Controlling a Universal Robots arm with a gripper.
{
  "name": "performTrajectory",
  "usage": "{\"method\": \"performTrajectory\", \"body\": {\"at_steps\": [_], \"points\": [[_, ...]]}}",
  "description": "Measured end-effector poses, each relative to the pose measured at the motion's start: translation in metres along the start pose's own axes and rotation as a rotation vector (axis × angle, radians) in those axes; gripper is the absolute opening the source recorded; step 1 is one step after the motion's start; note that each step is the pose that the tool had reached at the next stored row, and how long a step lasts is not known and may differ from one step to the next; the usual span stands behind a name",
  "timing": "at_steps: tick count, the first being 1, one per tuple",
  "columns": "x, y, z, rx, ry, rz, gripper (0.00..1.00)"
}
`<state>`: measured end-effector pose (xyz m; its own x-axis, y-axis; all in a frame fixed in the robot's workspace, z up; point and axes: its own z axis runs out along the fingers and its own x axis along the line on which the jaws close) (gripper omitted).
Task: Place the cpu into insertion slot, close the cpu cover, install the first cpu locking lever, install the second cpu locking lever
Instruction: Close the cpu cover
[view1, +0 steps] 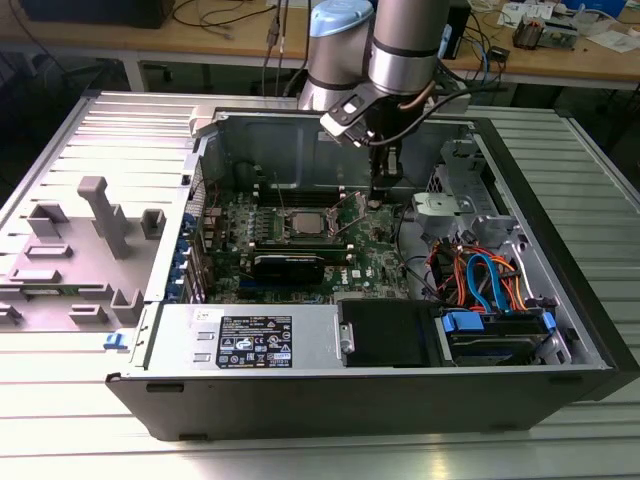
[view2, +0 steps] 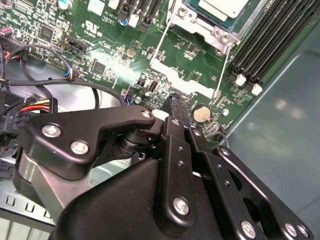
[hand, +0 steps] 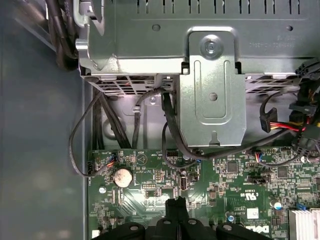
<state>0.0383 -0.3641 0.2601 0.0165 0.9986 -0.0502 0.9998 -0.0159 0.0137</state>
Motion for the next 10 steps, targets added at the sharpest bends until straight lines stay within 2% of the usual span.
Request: {"method": "performTrajectory", "body": {"at_steps": [8,10], "points": [[0.0008,0.0005,0.0143,0.001,0.0001,-0.008,0.11],[0.0007,-0.0003,0.0147,0.002,-0.0003,-0.018,0.11]]}}
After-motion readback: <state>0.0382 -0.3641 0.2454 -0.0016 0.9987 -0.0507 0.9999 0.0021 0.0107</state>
